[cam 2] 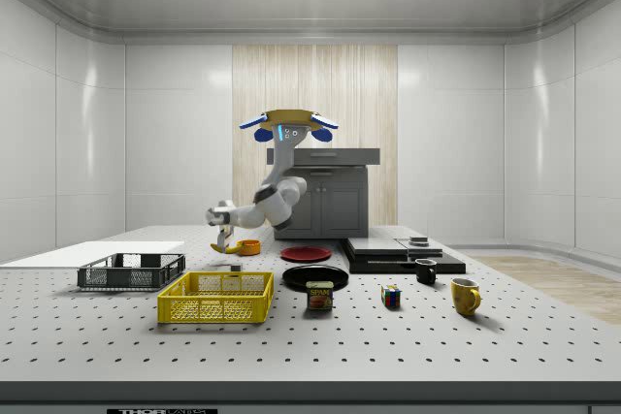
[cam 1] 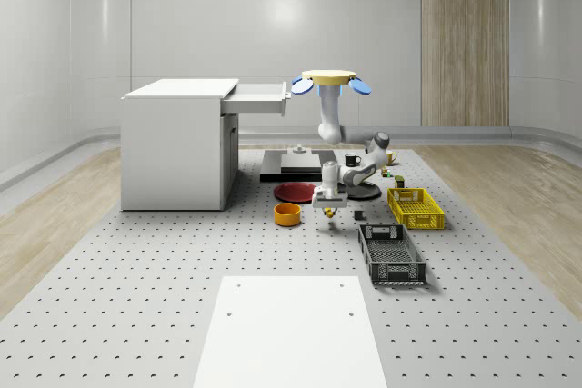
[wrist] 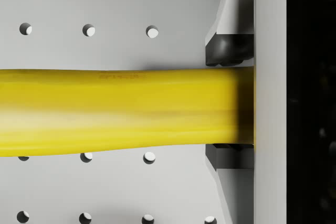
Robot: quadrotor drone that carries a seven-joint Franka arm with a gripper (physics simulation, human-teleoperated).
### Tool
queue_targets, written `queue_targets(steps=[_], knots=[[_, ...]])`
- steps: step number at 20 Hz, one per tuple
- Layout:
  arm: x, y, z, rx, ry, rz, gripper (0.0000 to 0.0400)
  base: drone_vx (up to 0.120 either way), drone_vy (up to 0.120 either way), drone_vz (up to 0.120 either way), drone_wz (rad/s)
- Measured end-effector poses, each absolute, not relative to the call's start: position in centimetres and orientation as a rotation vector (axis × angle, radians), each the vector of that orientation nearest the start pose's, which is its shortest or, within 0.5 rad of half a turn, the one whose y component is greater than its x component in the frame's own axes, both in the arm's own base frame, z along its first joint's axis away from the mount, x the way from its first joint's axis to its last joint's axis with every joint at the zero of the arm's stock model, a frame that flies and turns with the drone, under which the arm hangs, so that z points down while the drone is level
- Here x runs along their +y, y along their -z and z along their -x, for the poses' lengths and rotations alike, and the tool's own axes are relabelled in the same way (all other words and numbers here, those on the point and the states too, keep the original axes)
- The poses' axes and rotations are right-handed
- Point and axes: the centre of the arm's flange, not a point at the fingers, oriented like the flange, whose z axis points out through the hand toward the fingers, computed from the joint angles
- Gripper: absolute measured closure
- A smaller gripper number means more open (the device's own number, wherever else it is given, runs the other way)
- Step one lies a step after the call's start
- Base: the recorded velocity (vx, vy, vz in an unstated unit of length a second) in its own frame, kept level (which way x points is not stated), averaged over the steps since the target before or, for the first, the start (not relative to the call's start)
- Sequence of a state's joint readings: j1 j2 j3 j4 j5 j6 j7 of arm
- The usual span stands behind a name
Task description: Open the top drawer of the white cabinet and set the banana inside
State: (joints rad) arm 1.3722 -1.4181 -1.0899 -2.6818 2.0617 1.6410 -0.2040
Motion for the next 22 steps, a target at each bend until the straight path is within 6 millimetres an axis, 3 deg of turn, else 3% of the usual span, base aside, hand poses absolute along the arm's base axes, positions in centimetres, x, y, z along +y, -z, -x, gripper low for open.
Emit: queue_targets(steps=[10, 22], knots=[[3.0, -56.1, -33.7, -0.001, -0.763, 0.009, 0.0208, 0.000, 0.012, 0.120, 0.000], [3.0, -55.7, -33.7, -0.001, -0.764, 0.009, 0.0208, -0.117, 0.000, 0.120, 0.000]])
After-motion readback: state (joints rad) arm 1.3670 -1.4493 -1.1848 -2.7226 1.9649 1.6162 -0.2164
